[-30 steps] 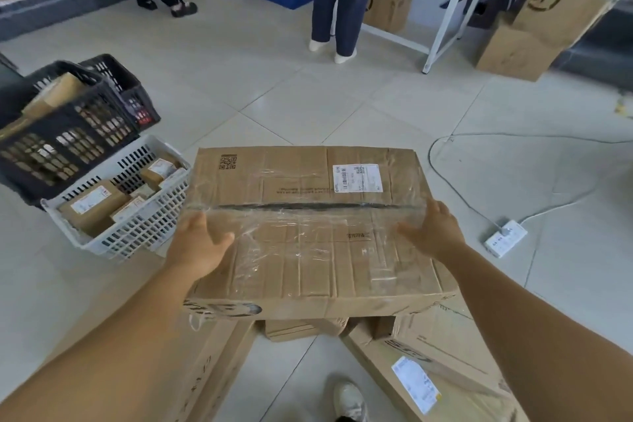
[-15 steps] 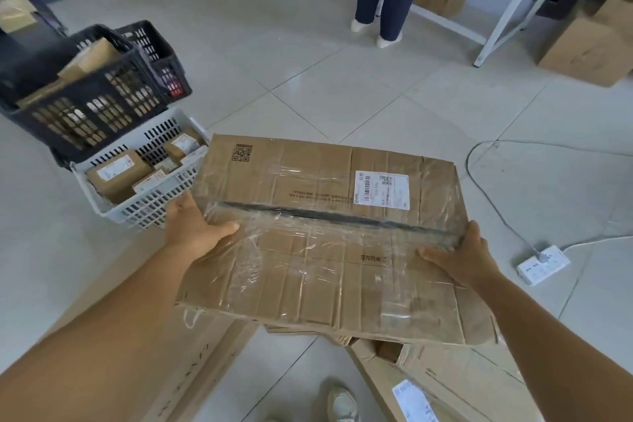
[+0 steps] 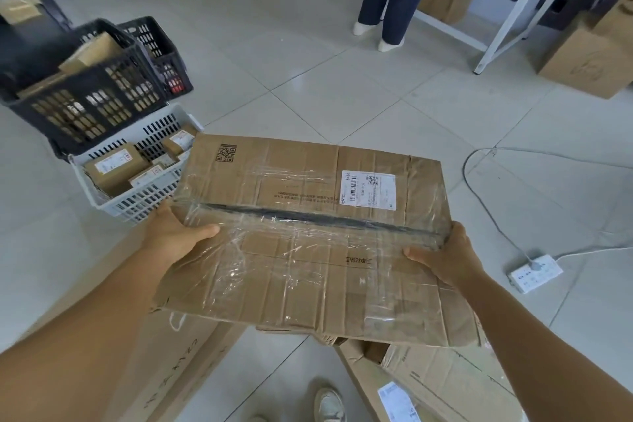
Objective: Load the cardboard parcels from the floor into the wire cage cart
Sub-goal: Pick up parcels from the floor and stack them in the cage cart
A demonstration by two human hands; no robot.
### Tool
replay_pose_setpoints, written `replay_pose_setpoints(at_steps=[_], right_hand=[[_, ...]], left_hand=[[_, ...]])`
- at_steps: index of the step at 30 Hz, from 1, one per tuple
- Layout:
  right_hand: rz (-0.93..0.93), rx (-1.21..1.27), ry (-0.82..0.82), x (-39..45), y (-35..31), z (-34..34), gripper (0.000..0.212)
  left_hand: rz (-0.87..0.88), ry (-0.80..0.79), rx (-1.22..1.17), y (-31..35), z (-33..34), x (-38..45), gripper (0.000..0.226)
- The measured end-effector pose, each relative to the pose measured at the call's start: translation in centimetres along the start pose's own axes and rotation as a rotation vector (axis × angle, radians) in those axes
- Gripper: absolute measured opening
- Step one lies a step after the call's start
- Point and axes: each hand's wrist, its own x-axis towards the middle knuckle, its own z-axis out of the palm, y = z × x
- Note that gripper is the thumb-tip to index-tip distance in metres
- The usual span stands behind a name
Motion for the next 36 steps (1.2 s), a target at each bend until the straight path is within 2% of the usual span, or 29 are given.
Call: replay_pose_setpoints(at_steps=[13, 17, 22, 25, 32, 36], right_hand=[[-0.283, -0.032, -0.056, -3.0, -6.6, -2.6, 0.09], [-0.385, -0.018, -0.082, -5.8, -9.4, -2.3, 0.102], [-0.507, -0.011, -0.111, -10.7, -13.0, -1.0, 0.089], [-0.582, -0.021, -0.147, -14.1, -15.0, 0.4, 0.088], [-0.739, -0.029, -0.286, -24.1, -19.3, 4.6, 0.081], [-0.83, -0.024, -0.396, -29.7, -21.6, 7.5, 0.078]], left_hand=[[-0.041, 0.236, -0.145, -4.1, -7.1, -8.2, 0.08], [-0.059, 0.34, -0.166, -6.4, -10.6, -11.4, 0.081], [-0.091, 0.446, -0.238, -11.0, -15.6, -16.2, 0.09], [-0.103, 0.521, -0.283, -14.0, -18.5, -19.6, 0.084], [-0.227, 0.661, -0.31, -22.8, -25.2, -28.6, 0.098], [-0.3, 0.764, -0.313, -27.7, -28.2, -33.6, 0.091]])
